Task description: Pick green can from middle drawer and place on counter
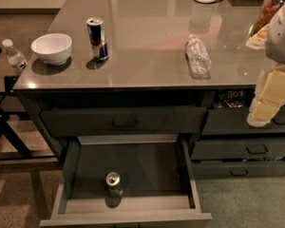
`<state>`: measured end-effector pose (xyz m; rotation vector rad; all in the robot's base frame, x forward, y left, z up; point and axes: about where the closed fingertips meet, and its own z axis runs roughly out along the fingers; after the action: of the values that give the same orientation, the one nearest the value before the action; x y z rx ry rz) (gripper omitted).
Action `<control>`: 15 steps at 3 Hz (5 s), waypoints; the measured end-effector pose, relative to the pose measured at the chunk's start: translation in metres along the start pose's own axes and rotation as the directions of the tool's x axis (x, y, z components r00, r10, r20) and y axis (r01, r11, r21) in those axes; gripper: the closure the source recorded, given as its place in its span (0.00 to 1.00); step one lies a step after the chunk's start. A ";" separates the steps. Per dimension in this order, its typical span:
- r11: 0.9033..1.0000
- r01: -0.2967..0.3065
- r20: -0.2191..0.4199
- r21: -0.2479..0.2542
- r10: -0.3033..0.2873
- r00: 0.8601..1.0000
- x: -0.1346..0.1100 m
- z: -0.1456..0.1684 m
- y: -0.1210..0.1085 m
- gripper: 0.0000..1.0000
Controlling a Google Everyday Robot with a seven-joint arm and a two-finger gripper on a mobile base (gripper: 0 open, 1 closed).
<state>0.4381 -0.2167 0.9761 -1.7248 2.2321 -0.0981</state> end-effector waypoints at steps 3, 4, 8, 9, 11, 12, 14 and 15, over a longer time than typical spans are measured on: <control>0.990 -0.063 0.109 -0.124 0.077 0.991 0.015 0.089 0.039 0.00; 0.977 -0.085 0.134 -0.198 0.113 0.984 0.020 0.135 0.062 0.00; 0.913 -0.128 0.351 -0.386 0.274 0.896 0.023 0.257 0.122 0.00; 0.911 -0.128 0.351 -0.391 0.277 0.894 0.022 0.260 0.123 0.00; 0.903 -0.143 0.409 -0.405 0.319 0.855 0.012 0.288 0.134 0.00; 0.898 -0.152 0.490 -0.413 0.359 0.794 -0.004 0.318 0.139 0.00; 0.872 -0.159 0.539 -0.462 0.419 0.731 -0.012 0.343 0.143 0.00; 0.867 -0.156 0.557 -0.474 0.432 0.709 -0.015 0.357 0.148 0.00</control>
Offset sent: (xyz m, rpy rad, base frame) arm -0.0200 0.0041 -0.1215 0.1959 0.1387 -0.0189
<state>0.4069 -0.1134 0.6046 -1.2252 2.0073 0.9544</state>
